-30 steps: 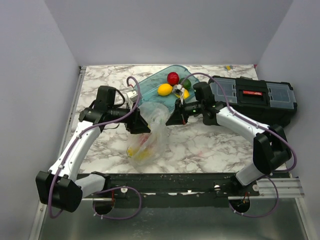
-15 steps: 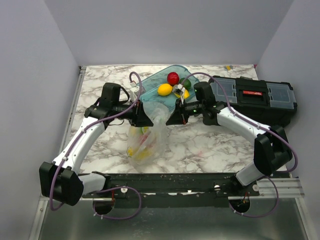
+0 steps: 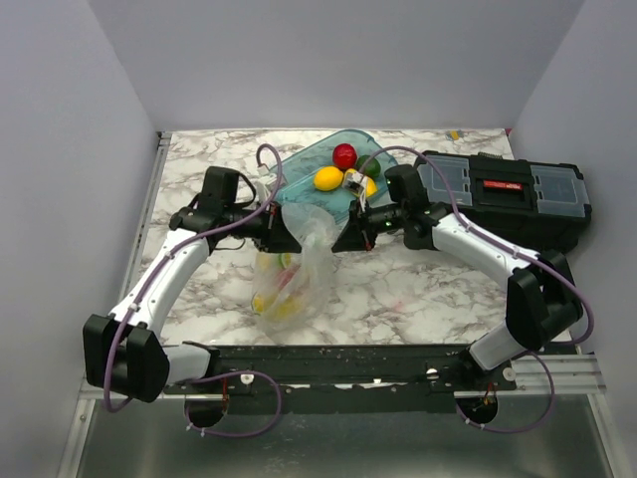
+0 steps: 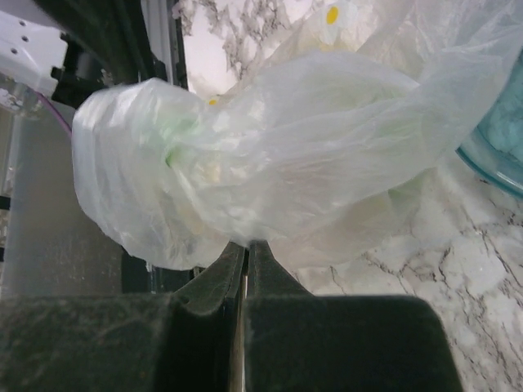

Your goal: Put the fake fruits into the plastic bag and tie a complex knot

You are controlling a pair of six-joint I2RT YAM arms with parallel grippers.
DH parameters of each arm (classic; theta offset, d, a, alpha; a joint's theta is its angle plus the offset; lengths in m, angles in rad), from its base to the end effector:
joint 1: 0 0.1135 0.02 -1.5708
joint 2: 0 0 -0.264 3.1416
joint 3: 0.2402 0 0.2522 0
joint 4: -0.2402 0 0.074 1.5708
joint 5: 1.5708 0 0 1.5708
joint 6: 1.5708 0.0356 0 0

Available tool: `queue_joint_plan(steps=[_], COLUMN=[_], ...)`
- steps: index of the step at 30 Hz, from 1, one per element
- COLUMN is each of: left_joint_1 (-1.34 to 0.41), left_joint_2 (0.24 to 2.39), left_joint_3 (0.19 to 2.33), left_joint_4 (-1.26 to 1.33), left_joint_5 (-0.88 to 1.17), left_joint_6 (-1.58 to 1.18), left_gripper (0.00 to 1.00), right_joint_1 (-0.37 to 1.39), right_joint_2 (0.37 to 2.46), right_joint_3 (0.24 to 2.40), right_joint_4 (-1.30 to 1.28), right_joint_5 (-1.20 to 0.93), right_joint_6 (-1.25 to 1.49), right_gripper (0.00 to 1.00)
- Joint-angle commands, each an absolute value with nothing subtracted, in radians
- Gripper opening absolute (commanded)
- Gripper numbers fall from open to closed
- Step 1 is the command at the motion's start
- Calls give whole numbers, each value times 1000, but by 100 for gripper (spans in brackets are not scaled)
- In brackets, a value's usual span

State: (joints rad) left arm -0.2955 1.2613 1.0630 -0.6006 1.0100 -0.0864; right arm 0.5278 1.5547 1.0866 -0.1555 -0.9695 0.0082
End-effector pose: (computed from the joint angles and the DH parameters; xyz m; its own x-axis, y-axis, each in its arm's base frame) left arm 0.2365 -0.1035 0.3089 -0.7451 0.1788 -0.6425 0.6581 0.3535 -0.6648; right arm 0.2771 0.1955 0.2655 -0.5116 -0.2928 -0.8078 -0.8590 0.1540 0.4882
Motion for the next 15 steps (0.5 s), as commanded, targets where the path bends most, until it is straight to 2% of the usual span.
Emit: queue_joint_plan(steps=[1,9,15], left_joint_1=[-174,25,74], left_joint_2=[1198,1206,1255], left_joint_3=[1043,1069,1026], left_joint_4=[-649,-709,-695], left_joint_5=[990,808,652], left_joint_6=[-27,116,180], left_gripper=[0,0,0], right_joint_1=[493,433,417], right_joint_2=[1507,1501,1535], right_joint_3=[1083,1063,1014], right_joint_4=[-269,-388,-404], right_joint_5=[-901,-760,-665], right_joint_6=[-136,-321,-440], right_gripper=[1,1,1])
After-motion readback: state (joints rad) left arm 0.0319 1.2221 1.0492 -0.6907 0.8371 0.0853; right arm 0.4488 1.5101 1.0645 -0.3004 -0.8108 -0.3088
